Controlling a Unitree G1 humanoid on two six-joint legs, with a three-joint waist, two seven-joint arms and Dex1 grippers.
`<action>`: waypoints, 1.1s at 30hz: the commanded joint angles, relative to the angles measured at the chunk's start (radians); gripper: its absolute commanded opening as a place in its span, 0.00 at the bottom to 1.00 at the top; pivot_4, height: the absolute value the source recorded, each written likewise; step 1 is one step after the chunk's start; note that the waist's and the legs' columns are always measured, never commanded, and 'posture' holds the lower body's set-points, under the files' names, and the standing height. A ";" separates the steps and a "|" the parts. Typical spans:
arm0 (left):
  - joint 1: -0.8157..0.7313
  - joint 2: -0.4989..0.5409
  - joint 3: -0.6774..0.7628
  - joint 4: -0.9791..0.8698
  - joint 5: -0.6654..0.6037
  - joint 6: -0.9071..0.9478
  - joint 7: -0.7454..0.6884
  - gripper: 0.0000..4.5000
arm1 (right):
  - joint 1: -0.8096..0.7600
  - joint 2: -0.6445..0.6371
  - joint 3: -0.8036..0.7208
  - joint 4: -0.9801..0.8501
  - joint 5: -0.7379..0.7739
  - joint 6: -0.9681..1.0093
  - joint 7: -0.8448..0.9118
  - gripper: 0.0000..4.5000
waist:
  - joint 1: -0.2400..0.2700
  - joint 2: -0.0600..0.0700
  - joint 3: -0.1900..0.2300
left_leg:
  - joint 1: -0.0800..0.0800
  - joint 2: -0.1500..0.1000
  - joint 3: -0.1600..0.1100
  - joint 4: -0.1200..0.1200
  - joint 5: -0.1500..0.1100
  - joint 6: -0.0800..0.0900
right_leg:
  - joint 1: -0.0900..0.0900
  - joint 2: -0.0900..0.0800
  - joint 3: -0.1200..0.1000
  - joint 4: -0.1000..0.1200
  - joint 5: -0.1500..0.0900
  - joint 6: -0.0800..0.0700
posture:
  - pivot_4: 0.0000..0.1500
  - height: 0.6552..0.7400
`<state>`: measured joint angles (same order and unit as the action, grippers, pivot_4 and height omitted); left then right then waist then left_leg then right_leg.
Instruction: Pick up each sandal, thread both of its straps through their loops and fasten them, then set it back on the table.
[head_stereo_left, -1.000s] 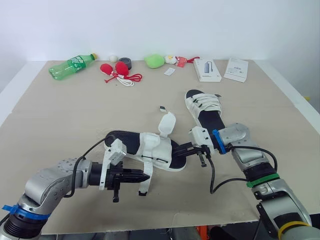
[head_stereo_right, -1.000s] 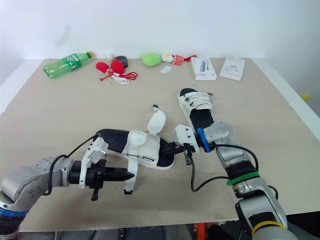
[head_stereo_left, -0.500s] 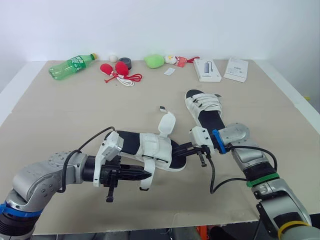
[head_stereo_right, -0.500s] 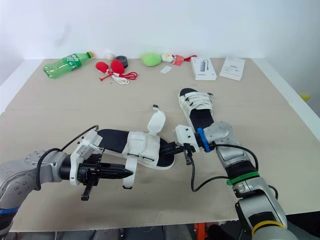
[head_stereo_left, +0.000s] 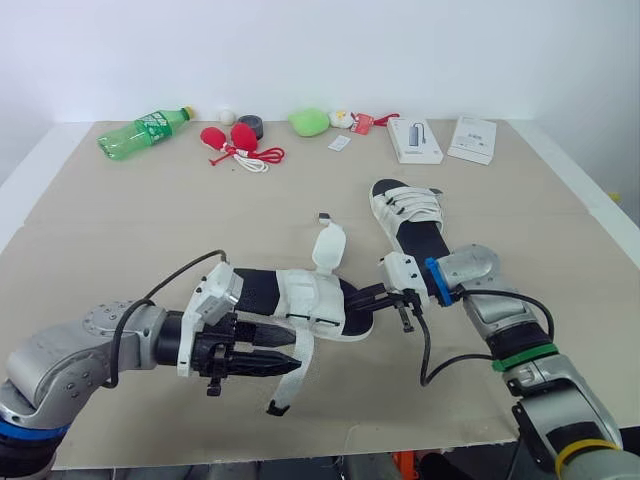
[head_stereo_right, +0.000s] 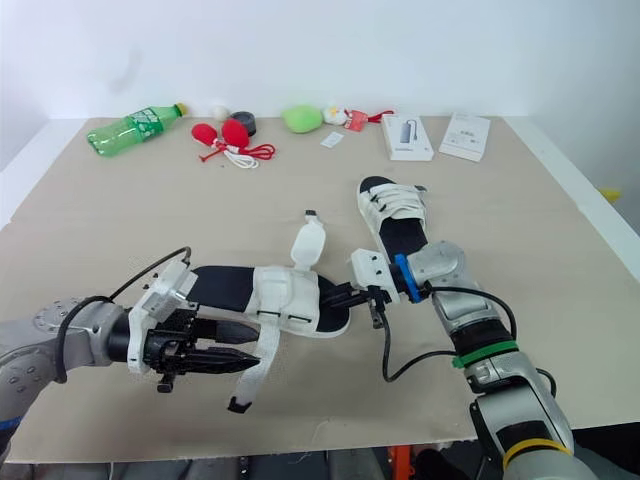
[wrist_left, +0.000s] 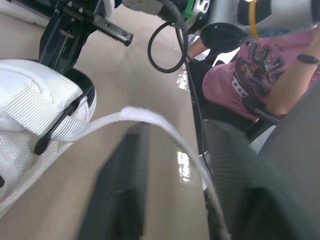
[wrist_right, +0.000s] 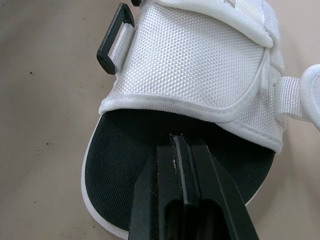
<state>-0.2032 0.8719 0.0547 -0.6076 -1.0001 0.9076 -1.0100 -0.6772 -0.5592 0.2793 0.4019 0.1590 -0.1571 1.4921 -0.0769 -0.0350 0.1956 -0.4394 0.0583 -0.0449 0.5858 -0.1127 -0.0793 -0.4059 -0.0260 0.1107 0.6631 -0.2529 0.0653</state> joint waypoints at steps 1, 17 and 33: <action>0.038 0.118 0.044 -0.036 0.172 -0.154 -0.089 0.71 | -0.003 -0.012 0.015 0.029 -0.032 -0.007 0.012 0.00 | -0.001 0.000 0.000 | 0.000 0.000 0.000 0.000 0.000 0.000 | 0.000 0.000 0.000 0.000 0.000 0.000 | 1.00 1.00; 0.030 0.023 -0.183 0.238 1.009 -1.505 -0.061 0.71 | -0.021 -0.001 0.023 0.058 -0.035 -0.028 0.028 0.00 | 0.001 -0.002 -0.002 | 0.001 0.001 0.009 -0.003 -0.001 0.002 | 0.000 -0.004 0.003 -0.003 0.001 -0.002 | 1.00 1.00; -0.026 -0.093 -0.380 0.289 1.101 -1.581 -0.026 0.71 | 0.002 -0.026 0.013 0.015 -0.030 0.003 0.023 0.00 | 0.002 -0.002 -0.003 | 0.001 0.004 0.013 -0.002 -0.001 0.005 | 0.000 -0.002 0.004 -0.002 0.001 0.000 | 1.00 1.00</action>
<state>-0.2061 0.7879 -0.3029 -0.3236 0.0853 -0.6831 -1.0357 -0.6974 -0.5570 0.2876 0.4292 0.1563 -0.1705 1.5172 -0.0750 -0.0371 0.1931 -0.4385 0.0623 -0.0314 0.5840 -0.1134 -0.0746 -0.4056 -0.0280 0.1151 0.6609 -0.2515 0.0654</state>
